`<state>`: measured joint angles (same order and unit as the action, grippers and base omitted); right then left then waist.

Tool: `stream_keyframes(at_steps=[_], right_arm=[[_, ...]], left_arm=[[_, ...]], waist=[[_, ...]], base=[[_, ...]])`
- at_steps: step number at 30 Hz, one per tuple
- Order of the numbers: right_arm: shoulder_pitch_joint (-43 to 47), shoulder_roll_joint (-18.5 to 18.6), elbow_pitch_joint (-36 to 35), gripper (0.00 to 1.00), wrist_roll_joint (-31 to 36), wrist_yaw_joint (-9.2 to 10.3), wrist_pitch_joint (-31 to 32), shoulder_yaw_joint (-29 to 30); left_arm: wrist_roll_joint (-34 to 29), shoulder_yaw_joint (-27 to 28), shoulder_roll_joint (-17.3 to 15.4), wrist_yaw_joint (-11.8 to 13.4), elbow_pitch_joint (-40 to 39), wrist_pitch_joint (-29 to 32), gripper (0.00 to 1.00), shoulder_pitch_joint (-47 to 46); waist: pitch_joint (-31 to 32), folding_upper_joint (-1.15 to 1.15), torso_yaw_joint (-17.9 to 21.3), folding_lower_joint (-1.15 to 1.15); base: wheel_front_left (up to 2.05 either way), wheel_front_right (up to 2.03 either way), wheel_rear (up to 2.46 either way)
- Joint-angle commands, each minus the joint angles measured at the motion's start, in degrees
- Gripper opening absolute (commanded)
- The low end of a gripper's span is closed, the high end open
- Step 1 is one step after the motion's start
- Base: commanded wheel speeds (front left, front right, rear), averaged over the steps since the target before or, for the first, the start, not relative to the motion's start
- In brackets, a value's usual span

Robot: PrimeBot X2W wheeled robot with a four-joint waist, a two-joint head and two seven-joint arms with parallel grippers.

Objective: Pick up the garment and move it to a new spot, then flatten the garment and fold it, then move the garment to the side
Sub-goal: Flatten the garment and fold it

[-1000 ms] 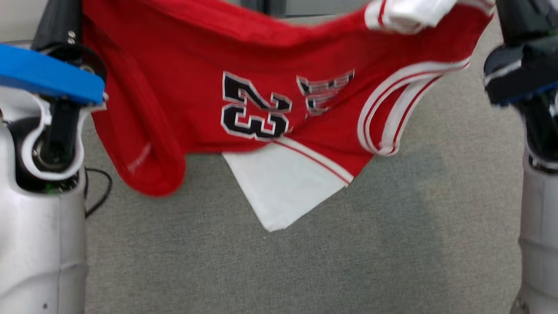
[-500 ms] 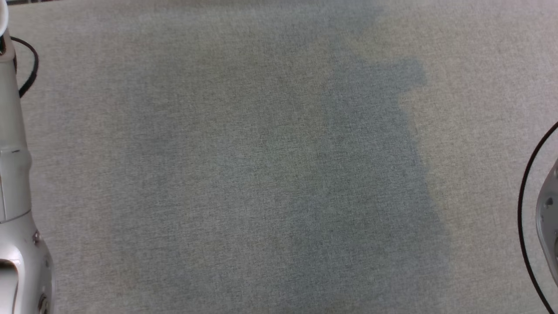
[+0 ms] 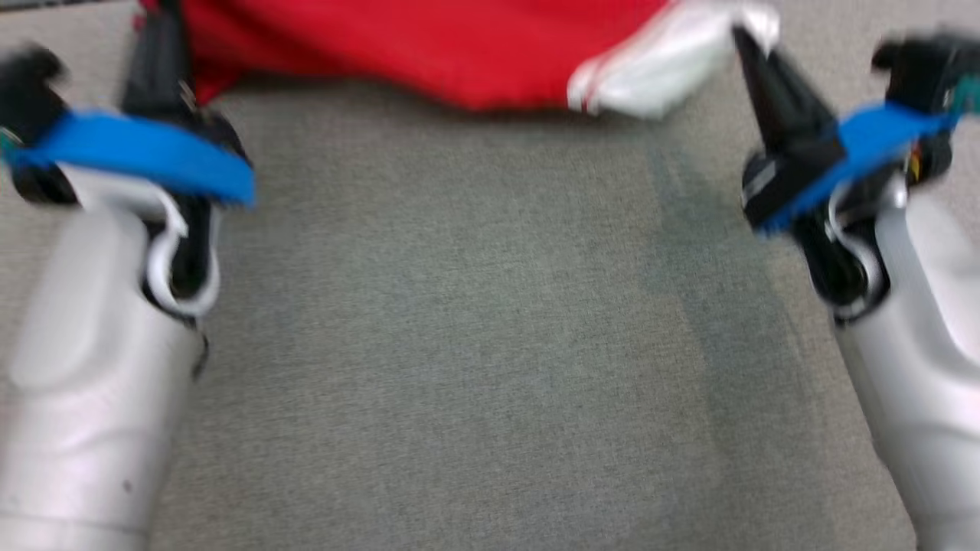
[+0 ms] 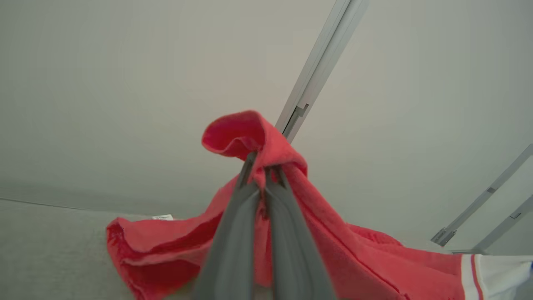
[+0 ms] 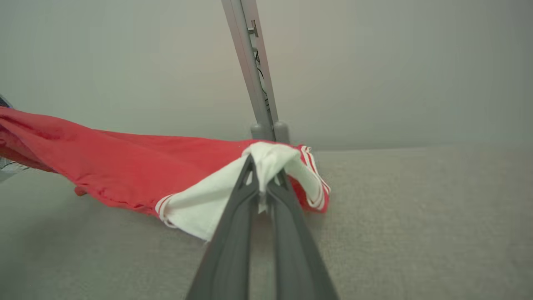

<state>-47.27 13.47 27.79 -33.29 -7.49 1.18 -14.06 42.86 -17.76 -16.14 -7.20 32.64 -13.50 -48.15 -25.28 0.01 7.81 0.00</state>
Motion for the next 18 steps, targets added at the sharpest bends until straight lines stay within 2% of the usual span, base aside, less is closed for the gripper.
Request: stream_keyframes(at_steps=[1, 5, 8, 13, 18], right_arm=[[2.29, 1.22, -1.25, 0.00, -1.02, -0.01, 1.60, 0.44], [14.69, 5.18, -8.47, 0.00, -1.97, -0.02, 10.05, 3.14], [23.76, 5.71, -15.10, 0.00, -0.17, -0.02, 15.71, 8.18], [37.81, 0.24, -26.74, 0.00, 5.18, -0.02, 25.66, 17.57], [48.68, -6.67, -37.99, 0.00, 9.25, -0.01, 33.91, 22.66]], left_arm=[[-0.19, -0.83, -0.29, -0.40, 0.50, -0.16, 0.00, 2.03], [0.93, -4.40, 1.02, -0.41, 1.57, 1.11, 0.00, 9.77], [1.84, -5.75, 1.27, 0.34, 1.20, 2.90, 0.00, 16.46], [2.98, -6.97, 0.71, 3.52, -2.44, 5.96, 0.00, 26.74], [3.26, -7.73, -0.78, 7.54, -7.93, 8.42, 0.00, 35.07]], waist=[[1.14, -0.01, 0.09, 0.00], [5.63, -0.01, -1.26, 0.00], [8.80, -0.01, -1.82, 0.00], [12.57, -0.01, -3.01, 0.00], [14.75, -0.01, -4.60, 0.00]], base=[[0.00, 0.00, 0.00], [0.00, 0.00, 0.00], [0.00, 0.00, 0.00], [0.00, 0.00, 0.00], [0.00, 0.00, 0.00]])
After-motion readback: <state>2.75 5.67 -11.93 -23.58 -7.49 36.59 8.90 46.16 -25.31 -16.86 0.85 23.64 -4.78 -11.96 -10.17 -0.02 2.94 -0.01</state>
